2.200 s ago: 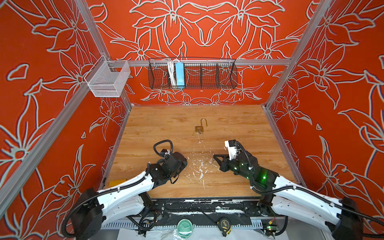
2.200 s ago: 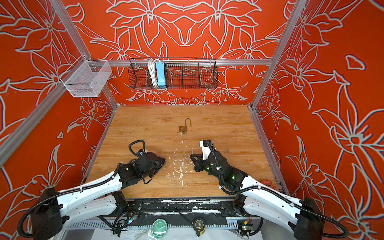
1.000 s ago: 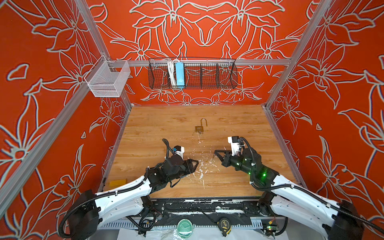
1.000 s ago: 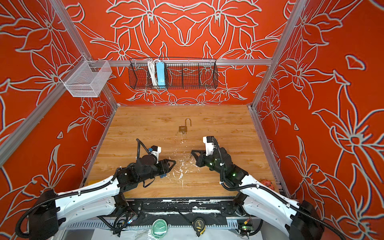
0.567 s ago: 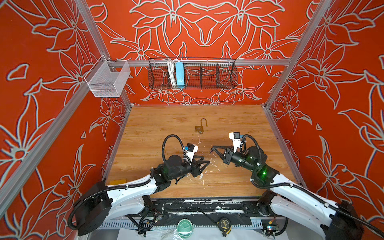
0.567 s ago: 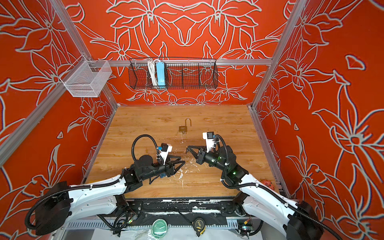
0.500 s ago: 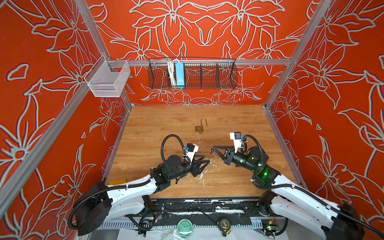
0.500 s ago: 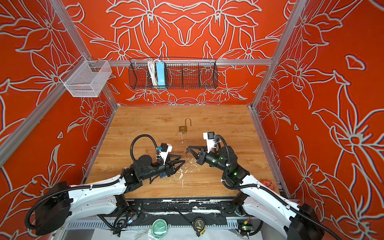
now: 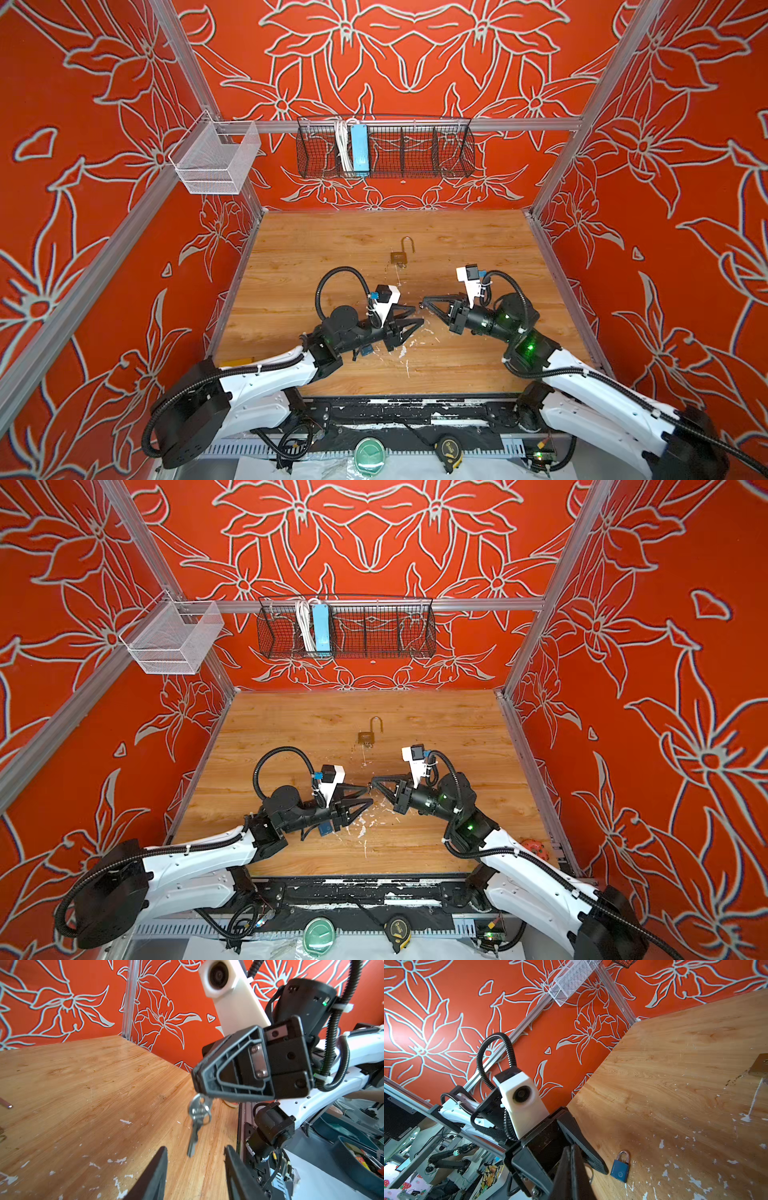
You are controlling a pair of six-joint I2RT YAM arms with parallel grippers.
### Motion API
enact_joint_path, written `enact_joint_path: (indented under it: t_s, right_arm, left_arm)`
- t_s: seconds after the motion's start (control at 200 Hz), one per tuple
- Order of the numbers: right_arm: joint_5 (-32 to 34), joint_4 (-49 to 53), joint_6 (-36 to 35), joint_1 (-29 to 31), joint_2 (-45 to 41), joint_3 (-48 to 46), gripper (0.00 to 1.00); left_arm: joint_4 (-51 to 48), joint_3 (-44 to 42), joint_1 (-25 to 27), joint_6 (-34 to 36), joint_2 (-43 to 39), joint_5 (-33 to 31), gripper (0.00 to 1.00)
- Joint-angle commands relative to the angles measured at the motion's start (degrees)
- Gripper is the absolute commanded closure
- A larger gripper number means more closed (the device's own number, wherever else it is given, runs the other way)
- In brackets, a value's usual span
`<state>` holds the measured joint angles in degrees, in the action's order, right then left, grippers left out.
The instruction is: Unlock with the key
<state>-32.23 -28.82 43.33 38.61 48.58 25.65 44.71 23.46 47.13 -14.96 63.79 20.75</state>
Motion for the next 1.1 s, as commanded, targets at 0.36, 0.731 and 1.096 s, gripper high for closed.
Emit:
enact_joint_path:
  t_s: [0.36, 0.731, 1.096]
  right_arm:
    - [1.7, 2.0, -2.5, 0.1, -3.0, 1.2, 1.0]
    - [7.6, 19.7, -9.9, 0.1, -8.4, 4.4, 0.56]
    - [6.9, 34.9, -23.5, 0.0, -12.6, 9.0, 0.41]
  left_arm:
    - [-0.3, 3.2, -2.8, 0.4, 0.9, 9.7, 1.0]
    - [-22.5, 9.5, -3.7, 8.4, -3.7, 5.5, 1.0]
    - [-101.2, 47.6, -3.7, 29.3, 8.5, 0.8, 1.0]
